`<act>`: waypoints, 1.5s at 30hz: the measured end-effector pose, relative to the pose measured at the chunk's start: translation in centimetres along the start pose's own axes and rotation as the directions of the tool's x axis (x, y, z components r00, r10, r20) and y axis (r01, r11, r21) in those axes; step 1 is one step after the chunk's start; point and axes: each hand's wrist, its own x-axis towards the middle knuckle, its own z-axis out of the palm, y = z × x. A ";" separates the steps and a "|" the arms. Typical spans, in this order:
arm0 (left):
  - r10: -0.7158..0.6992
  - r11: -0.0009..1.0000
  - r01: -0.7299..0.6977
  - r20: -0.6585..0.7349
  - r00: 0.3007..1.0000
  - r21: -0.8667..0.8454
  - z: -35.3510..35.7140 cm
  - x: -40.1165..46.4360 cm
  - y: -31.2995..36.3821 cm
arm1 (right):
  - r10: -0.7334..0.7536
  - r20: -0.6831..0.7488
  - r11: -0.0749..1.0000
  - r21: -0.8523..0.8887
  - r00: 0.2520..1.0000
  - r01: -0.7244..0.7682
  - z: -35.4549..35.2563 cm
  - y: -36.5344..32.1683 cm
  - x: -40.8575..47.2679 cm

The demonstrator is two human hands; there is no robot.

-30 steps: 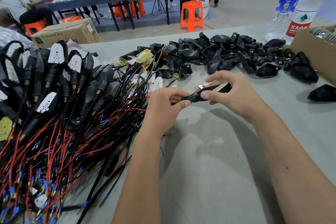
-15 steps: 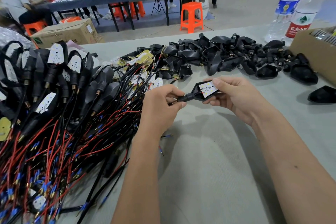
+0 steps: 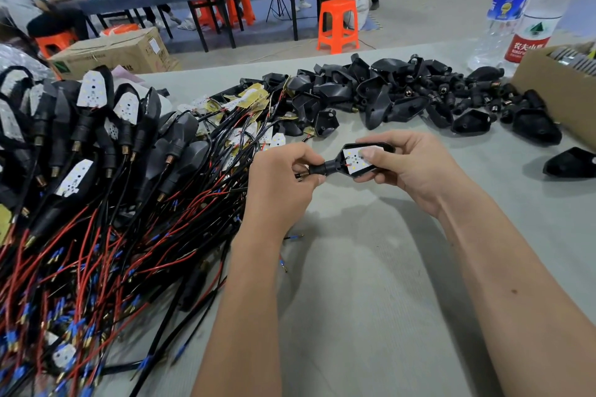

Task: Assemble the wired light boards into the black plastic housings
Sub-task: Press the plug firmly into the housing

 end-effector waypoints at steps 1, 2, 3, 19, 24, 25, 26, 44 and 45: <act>0.001 1.000 -0.001 0.002 1.000 0.004 0.1 0.0 0.0 | -0.004 -0.001 1.000 -0.006 1.000 0.004 0.0 0.0 0.0; 0.003 1.000 -0.003 0.002 1.000 0.008 0.1 0.0 0.0 | -0.009 -0.002 1.000 -0.009 1.000 0.009 0.0 0.0 0.0; 0.004 1.000 -0.004 0.000 1.000 0.010 0.1 0.0 0.1 | -0.013 -0.003 1.000 -0.011 1.000 0.013 0.0 0.1 -0.1; 0.051 0.998 -0.049 0.060 0.997 -0.033 -0.2 -0.1 0.8 | -0.009 -0.003 0.999 -0.049 1.000 0.009 0.1 -0.3 -0.1; 0.053 0.998 -0.049 0.079 0.995 -0.041 -0.1 -0.3 1.0 | 0.008 -0.008 0.998 -0.065 1.000 -0.009 -0.1 0.0 -0.1; 0.053 0.998 -0.051 0.075 0.996 -0.034 -0.1 -0.2 1.0 | 0.010 -0.020 0.998 -0.065 1.000 -0.011 -0.1 0.1 0.0; 0.046 0.999 -0.044 0.076 0.996 -0.020 -0.2 -0.2 1.1 | 0.009 -0.037 0.998 -0.068 0.999 -0.012 0.1 0.2 0.1; -0.106 0.913 0.189 -0.237 0.966 0.361 -19.0 -4.8 0.0 | -0.056 -0.263 0.998 0.010 0.963 0.061 10.1 -0.5 3.4; -0.140 0.894 0.250 -0.298 0.944 0.371 -20.4 -5.4 -0.4 | -0.071 -0.216 0.997 -0.022 0.974 0.068 12.2 -1.0 3.9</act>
